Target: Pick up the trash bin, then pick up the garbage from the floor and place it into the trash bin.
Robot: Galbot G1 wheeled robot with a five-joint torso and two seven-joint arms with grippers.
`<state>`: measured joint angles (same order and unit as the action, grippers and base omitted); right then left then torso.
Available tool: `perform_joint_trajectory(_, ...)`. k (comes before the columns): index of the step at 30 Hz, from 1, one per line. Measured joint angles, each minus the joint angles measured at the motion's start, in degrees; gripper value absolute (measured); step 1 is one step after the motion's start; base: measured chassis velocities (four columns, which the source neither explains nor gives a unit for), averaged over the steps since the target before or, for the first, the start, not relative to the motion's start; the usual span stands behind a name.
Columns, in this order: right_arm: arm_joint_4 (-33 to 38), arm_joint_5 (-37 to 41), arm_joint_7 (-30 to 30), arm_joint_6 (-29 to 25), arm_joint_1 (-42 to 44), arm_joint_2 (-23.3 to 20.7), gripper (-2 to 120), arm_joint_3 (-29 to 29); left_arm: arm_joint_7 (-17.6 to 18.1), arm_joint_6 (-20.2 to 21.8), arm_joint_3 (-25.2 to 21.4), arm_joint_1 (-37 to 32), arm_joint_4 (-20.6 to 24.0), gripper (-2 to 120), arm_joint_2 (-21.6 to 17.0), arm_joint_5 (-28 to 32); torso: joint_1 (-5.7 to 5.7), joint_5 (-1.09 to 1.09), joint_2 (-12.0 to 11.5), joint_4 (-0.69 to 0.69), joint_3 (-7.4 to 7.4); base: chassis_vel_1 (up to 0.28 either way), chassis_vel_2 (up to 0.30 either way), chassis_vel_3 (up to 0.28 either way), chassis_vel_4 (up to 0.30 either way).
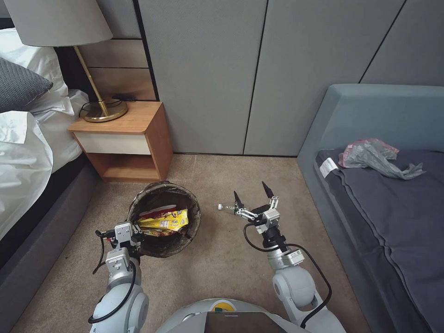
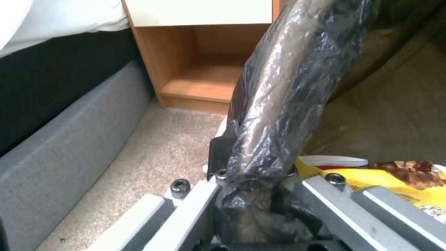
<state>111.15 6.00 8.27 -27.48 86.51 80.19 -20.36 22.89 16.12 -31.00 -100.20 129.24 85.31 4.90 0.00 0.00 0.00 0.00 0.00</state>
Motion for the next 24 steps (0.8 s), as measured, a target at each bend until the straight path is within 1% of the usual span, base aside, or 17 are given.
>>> perform_joint_trajectory(19,-0.54,0.12,-0.23,0.41,-1.08,0.11,100,-0.16,-0.01,0.35,-0.03,0.50,-0.13,0,0.08,0.05,0.00,0.00,0.01,0.00,0.00,0.000,0.000,0.000,0.000)
perform_joint_trajectory(22,-0.05,0.26,-1.28,1.03,-1.30,0.49,100,-1.08,-0.01,0.35,-0.03,0.35,0.04,0,0.03,0.05,0.00,0.00,0.01,0.00,0.00,0.000,0.000,0.000,0.000)
perform_joint_trajectory(24,0.47,0.89,-1.61,1.41,-1.71,0.49,100,-2.68,-0.02,0.34,-0.09,0.32,0.19,0,-0.06,0.06,0.00,0.00,0.01,0.00,0.00,0.000,0.000,0.000,0.000)
